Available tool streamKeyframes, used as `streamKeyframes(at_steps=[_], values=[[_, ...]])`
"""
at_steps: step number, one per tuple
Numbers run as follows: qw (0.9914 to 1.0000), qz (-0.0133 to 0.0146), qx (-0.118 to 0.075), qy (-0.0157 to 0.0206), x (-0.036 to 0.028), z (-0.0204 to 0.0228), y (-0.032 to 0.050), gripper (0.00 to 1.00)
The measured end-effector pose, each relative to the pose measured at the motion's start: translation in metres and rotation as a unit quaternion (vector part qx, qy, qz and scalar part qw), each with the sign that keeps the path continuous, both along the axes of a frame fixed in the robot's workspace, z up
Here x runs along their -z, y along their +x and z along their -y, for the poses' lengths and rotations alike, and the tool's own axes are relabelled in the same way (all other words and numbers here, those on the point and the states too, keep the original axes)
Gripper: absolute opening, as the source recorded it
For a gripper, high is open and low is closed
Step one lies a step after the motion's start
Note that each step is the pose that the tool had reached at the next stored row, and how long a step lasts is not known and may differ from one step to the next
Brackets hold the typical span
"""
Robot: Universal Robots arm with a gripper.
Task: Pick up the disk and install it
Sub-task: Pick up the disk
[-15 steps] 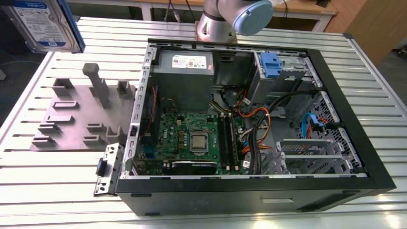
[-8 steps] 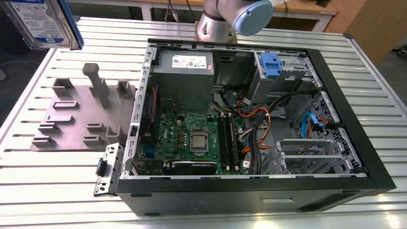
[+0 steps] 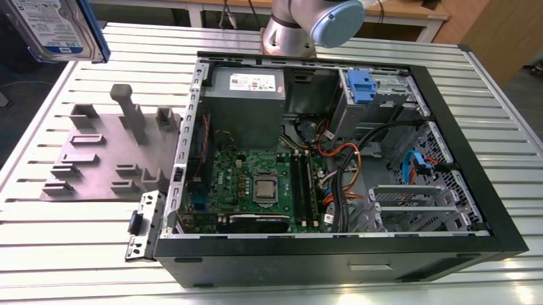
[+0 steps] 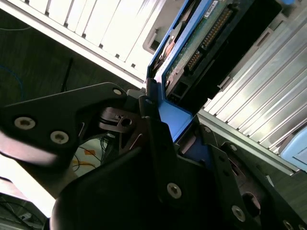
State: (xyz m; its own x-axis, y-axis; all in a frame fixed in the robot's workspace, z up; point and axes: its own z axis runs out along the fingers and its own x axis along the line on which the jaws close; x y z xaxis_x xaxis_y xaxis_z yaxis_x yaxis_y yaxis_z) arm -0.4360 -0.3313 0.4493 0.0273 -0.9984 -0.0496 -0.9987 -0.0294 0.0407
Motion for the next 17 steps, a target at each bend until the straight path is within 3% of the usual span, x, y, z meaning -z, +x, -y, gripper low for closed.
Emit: streamKeyframes(at_steps=[17], values=[[1.0, 0.0, 0.0, 0.0, -0.0052, 0.0, 0.0, 0.37]])
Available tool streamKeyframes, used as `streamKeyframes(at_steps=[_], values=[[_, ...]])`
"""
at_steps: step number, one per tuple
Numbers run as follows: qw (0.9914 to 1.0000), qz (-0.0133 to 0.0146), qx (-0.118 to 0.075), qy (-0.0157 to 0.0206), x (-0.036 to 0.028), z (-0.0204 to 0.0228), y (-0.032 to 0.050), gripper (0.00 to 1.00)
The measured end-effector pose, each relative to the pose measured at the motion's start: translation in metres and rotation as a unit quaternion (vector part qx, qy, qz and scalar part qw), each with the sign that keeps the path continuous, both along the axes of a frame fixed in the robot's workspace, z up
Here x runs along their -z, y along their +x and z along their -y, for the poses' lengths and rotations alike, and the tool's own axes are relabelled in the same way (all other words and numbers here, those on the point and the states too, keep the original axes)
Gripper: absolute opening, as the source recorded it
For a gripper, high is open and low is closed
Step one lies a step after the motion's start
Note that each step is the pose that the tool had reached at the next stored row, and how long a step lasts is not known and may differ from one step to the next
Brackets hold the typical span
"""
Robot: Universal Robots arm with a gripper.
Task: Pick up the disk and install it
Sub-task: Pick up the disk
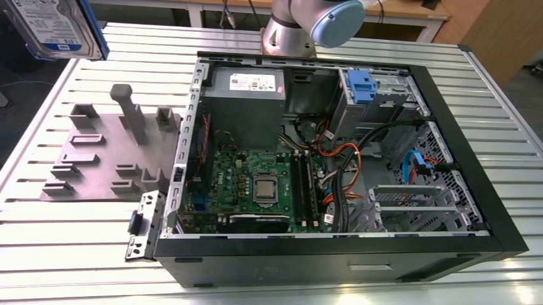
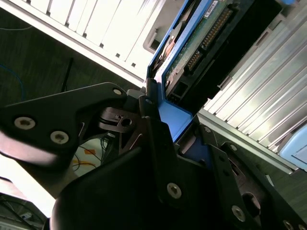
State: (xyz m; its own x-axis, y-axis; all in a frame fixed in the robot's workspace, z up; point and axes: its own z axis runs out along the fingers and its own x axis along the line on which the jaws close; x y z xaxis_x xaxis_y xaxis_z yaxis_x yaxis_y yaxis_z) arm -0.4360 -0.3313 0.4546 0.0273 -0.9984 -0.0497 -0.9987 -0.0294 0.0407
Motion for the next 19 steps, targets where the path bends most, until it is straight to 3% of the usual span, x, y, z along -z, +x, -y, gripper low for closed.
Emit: streamKeyframes(at_steps=[19], values=[[1.0, 0.0, 0.0, 0.0, -0.0055, 0.0, 0.0, 0.37]])
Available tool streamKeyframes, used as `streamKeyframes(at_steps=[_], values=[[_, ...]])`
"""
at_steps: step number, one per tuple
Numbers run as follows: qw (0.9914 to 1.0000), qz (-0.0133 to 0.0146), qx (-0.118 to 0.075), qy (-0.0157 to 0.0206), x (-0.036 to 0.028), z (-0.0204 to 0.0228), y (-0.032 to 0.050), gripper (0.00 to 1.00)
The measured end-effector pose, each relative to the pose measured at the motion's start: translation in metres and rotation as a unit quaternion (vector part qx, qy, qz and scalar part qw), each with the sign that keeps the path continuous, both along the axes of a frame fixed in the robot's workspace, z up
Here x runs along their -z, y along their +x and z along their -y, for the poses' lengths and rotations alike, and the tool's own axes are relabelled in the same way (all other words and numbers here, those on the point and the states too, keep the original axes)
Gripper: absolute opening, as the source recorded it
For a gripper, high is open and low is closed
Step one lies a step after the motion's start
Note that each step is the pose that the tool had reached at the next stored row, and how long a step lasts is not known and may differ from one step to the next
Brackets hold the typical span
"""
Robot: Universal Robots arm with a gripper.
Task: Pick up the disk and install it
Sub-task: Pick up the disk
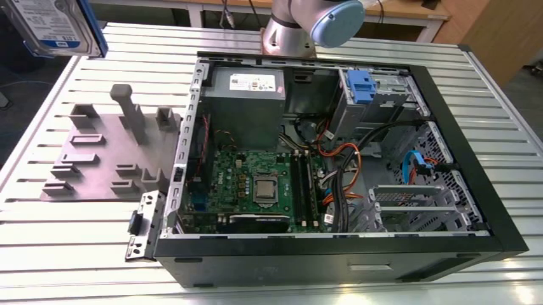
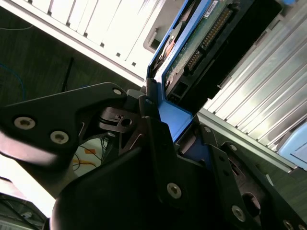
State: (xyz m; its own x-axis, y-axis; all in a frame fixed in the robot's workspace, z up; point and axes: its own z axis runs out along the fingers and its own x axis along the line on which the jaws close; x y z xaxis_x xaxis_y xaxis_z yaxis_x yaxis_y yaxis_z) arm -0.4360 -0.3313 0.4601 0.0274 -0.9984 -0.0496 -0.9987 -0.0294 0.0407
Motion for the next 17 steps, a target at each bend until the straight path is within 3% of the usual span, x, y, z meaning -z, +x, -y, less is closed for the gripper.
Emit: streamKeyframes(at_steps=[17], values=[[1.0, 0.0, 0.0, 0.0, -0.0123, 0.0, 0.0, 0.37]])
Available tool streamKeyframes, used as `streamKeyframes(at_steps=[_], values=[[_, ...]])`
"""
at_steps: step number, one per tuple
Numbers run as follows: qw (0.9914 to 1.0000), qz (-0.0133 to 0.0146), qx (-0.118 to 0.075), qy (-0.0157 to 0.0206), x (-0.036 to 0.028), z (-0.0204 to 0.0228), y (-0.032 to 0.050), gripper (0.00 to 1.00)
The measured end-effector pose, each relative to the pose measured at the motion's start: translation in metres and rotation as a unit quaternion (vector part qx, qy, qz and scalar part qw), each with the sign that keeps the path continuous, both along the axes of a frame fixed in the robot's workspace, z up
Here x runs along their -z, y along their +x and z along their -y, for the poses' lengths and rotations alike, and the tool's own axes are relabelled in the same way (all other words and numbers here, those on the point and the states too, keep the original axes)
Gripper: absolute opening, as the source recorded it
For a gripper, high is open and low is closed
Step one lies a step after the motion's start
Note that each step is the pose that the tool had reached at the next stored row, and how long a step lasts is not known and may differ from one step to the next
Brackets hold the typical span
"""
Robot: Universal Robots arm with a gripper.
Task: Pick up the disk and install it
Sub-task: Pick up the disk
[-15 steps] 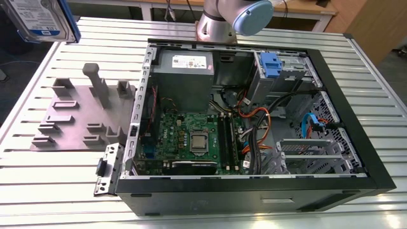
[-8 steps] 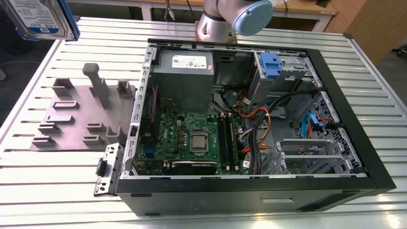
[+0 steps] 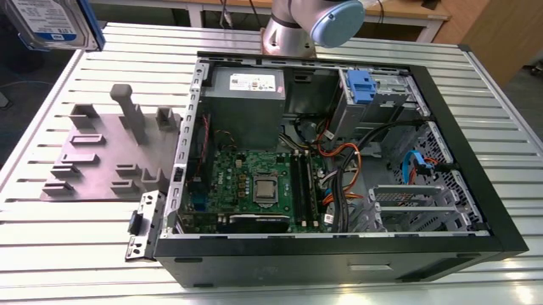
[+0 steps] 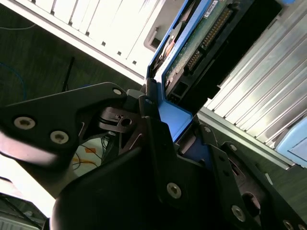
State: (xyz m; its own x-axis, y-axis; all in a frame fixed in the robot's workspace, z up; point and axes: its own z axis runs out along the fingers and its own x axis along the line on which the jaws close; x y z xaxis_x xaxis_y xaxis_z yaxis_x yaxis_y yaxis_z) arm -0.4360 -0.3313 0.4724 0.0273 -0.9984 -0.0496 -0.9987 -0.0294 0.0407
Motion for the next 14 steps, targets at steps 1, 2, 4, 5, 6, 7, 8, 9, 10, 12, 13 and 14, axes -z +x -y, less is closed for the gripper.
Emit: streamKeyframes(at_steps=[1, 2, 4, 5, 6, 7, 8, 9, 10, 12, 13, 14], values=[[1.0, 0.0, 0.0, 0.0, -0.0008, 0.0, 0.0, 0.37], [1.0, 0.0, 0.0, 0.0, -0.0015, 0.0, 0.0, 0.37], [1.0, 0.0, 0.0, 0.0, -0.0031, 0.0, 0.0, 0.37], [1.0, 0.0, 0.0, 0.0, -0.0039, 0.0, 0.0, 0.37], [1.0, 0.0, 0.0, 0.0, -0.0047, 0.0, 0.0, 0.37], [1.0, 0.0, 0.0, 0.0, -0.0055, 0.0, 0.0, 0.37], [1.0, 0.0, 0.0, 0.0, -0.0062, 0.0, 0.0, 0.37], [1.0, 0.0, 0.0, 0.0, -0.0069, 0.0, 0.0, 0.37], [1.0, 0.0, 0.0, 0.0, -0.0077, 0.0, 0.0, 0.37], [1.0, 0.0, 0.0, 0.0, -0.0092, 0.0, 0.0, 0.37], [1.0, 0.0, 0.0, 0.0, -0.0098, 0.0, 0.0, 0.37], [1.0, 0.0, 0.0, 0.0, -0.0105, 0.0, 0.0, 0.37]])
